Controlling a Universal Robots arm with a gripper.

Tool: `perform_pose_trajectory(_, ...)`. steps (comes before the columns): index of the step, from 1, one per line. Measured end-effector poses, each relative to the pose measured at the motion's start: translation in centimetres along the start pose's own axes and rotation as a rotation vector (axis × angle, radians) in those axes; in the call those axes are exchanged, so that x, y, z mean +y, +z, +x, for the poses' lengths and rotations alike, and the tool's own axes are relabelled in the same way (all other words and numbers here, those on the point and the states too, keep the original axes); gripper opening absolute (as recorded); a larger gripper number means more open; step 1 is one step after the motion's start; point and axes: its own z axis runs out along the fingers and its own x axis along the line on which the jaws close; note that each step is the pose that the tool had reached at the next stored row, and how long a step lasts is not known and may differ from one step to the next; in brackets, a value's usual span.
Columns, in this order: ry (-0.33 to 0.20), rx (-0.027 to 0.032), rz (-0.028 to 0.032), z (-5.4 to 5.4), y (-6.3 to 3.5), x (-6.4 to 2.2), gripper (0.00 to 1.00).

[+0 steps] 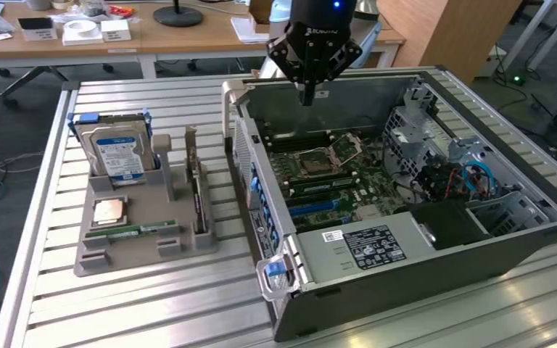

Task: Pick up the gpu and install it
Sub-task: 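Reach for the gpu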

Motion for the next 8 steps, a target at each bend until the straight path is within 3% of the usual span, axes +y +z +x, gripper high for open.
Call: perform_pose_trajectory(8, 0.000, 0.0001, 0.0001, 1.5, -0.04, -0.11, 0.11)
